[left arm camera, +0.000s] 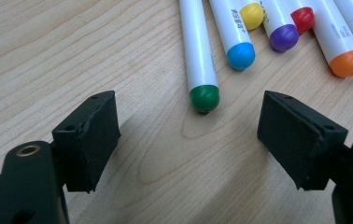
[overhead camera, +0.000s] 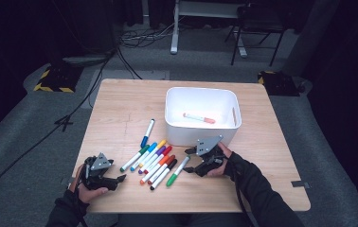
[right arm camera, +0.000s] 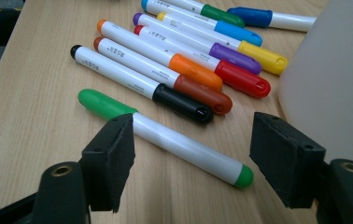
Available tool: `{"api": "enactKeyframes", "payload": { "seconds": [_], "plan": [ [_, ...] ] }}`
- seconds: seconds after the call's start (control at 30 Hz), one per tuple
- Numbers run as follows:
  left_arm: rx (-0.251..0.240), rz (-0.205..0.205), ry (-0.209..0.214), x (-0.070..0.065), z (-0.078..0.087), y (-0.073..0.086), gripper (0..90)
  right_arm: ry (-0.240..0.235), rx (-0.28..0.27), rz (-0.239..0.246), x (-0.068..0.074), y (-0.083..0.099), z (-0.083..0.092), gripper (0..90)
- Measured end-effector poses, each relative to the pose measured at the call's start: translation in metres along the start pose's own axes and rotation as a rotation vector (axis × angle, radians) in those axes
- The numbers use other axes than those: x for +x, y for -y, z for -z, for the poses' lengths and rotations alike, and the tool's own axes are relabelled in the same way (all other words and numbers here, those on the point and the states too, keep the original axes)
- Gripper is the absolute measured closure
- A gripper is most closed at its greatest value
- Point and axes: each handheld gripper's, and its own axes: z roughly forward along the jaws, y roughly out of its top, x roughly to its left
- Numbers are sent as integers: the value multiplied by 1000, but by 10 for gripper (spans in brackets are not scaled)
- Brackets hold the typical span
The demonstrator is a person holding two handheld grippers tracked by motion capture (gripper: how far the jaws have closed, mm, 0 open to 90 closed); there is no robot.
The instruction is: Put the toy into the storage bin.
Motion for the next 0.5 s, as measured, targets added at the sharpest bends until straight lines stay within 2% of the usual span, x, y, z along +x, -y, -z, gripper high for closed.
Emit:
{"api": "enactKeyframes", "payload": {
  "seconds": [0.17,0.47,0.5],
  "plan": [
    [-1,5,1,0,0,0,211,-9,9,-21,-5,5,-15,309],
    [-1,5,2,0,0,0,211,-8,14,-45,-10,14,-29,317],
    [-1,4,1,0,0,0,211,-9,16,-34,-11,15,-30,315]
  ]
}}
